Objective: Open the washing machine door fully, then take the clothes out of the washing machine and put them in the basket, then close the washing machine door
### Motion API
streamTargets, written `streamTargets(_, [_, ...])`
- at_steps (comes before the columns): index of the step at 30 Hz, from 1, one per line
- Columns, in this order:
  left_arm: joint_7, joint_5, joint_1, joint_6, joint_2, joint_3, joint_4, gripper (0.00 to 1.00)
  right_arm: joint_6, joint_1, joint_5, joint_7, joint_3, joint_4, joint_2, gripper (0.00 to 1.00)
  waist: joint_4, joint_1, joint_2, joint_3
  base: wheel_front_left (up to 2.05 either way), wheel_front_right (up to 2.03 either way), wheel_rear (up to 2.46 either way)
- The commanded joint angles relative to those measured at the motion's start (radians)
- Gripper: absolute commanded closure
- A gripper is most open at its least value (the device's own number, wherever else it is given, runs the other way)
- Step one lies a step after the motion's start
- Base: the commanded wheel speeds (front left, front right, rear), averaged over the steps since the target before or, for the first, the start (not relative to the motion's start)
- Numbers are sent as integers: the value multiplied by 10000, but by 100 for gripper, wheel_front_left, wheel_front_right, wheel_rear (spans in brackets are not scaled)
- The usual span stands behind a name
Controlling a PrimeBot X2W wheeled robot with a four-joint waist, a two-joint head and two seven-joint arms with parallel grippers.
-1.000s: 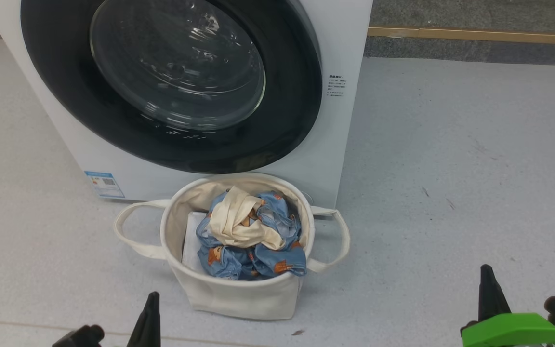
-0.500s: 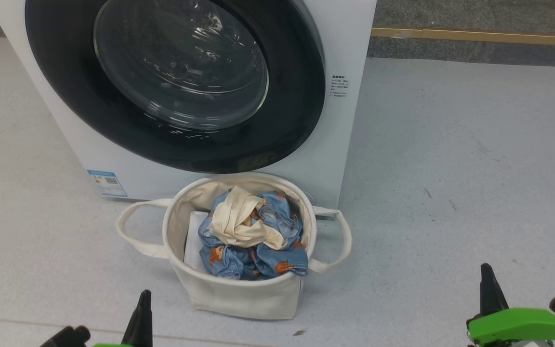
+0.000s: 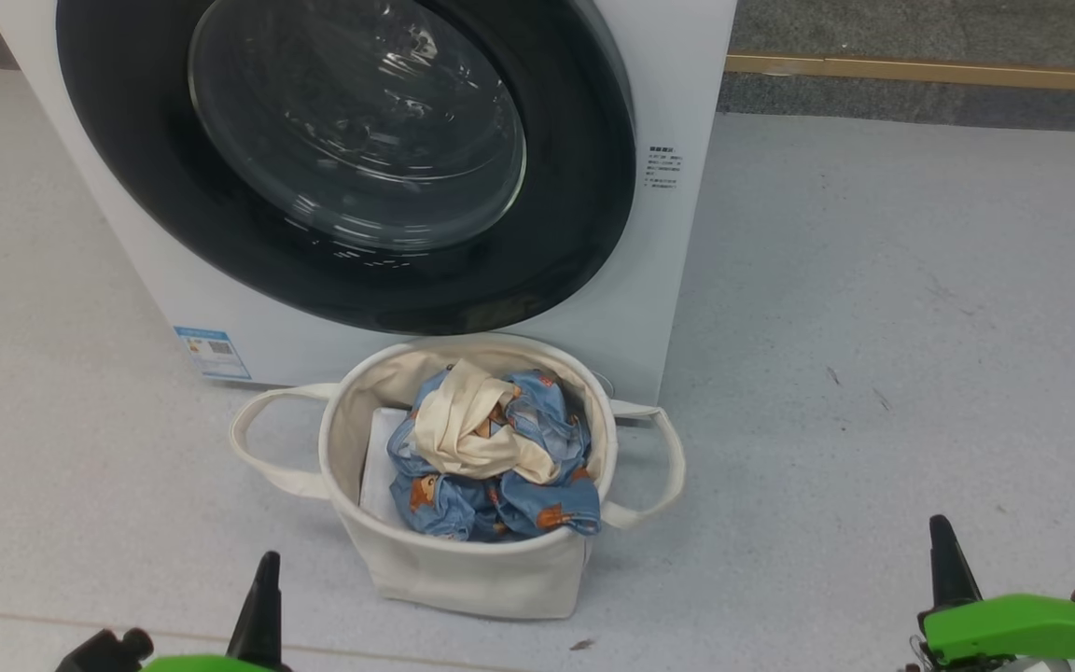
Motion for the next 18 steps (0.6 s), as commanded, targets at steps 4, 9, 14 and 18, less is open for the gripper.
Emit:
streamTargets(4, [152, -581, -470, -99, 20, 385, -384, 100, 1, -581, 591, 192, 33, -250, -176, 100, 21, 0, 0, -1, 0, 0, 0])
streamTargets(9, [295, -1143, -507, -130, 20, 500, -410, 100, 1, -629, 1139, 339, -6, -220, -179, 100, 47, 0, 0, -2, 0, 0, 0])
streamTargets(14, [440, -1707, -544, -161, 20, 616, -437, 100, 1, -676, 1689, 488, -45, -191, -181, 100, 73, 0, 0, -3, 0, 0, 0])
streamTargets(18, [555, -2159, -574, -186, 20, 709, -458, 100, 1, -714, 2129, 607, -78, -167, -182, 100, 94, 0, 0, -3, 0, 0, 0])
